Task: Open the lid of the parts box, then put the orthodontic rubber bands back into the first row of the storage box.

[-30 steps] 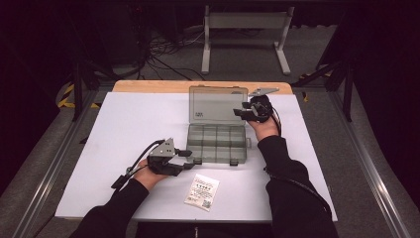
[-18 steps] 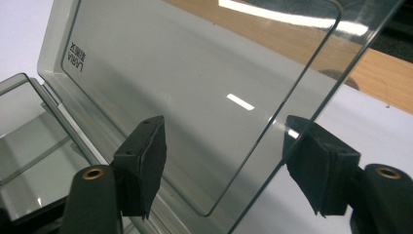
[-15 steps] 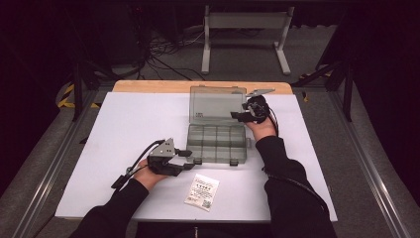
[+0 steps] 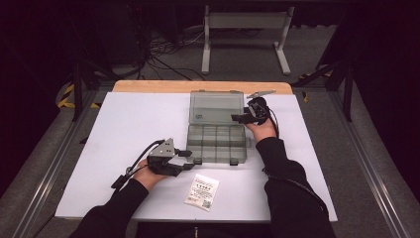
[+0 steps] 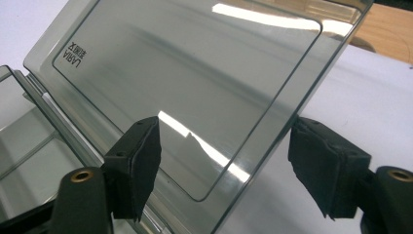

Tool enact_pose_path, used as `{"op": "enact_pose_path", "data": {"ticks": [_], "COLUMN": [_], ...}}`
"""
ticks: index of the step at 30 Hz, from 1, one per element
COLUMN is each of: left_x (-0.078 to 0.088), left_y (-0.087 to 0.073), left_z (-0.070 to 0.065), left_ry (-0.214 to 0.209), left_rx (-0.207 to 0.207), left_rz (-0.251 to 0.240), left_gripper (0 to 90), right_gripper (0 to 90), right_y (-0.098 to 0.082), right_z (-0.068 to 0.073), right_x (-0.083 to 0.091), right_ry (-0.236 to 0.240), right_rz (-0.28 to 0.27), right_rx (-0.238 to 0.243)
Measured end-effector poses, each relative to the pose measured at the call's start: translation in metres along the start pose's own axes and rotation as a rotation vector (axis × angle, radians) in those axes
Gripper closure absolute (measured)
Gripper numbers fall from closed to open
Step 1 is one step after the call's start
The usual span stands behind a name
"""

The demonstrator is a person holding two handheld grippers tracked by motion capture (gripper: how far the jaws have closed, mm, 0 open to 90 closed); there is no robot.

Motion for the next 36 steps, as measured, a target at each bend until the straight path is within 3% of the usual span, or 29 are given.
{"op": "enact_pose_path", "data": {"ticks": [8, 14, 20, 23, 28, 29, 36], "left_x": [0.002, 0.01, 0.024, 0.032, 0.044, 0.044, 0.06], "left_y": [0.0, 0.003, 0.009, 0.008, 0.01, 0.01, 0.005], "left_z": [0.0, -0.002, 0.002, 0.005, 0.004, 0.004, 0.002], "left_ry": [0.001, 0.013, 0.041, 0.048, 0.071, 0.071, 0.104], "left_rx": [0.003, 0.015, 0.051, 0.095, 0.096, 0.096, 0.09], "left_rz": [-0.001, -0.006, -0.049, -0.067, -0.078, -0.078, -0.075], "left_gripper": [50.7, 44.1, 32.1, 21.3, 16.5, 15.7, 12.9], "right_gripper": [27.6, 26.1, 24.1, 23.7, 23.4, 23.4, 21.2], "right_y": [-0.002, 0.0, 0.002, 0.004, 0.002, 0.002, 0.0], "right_z": [-0.002, 0.01, 0.034, 0.049, 0.074, 0.074, 0.109], "right_x": [0.007, 0.027, 0.056, 0.071, 0.087, 0.087, 0.105], "right_ry": [-0.002, 0.018, 0.036, 0.059, 0.088, 0.088, 0.151], "right_rz": [-0.009, -0.047, -0.085, -0.113, -0.125, -0.125, -0.16], "right_rx": [-0.009, 0.018, 0.095, 0.117, 0.182, 0.182, 0.241]}}
Point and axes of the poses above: each handheld gripper's, and its own axes: x roughly backward along the jaws, y roughly out of its top, z roughly to its left, the point moved 8 cm from there along -x, roughly forward along the jaws, and after that the axes turned 1 degree about -y, right-handed, at the moved point
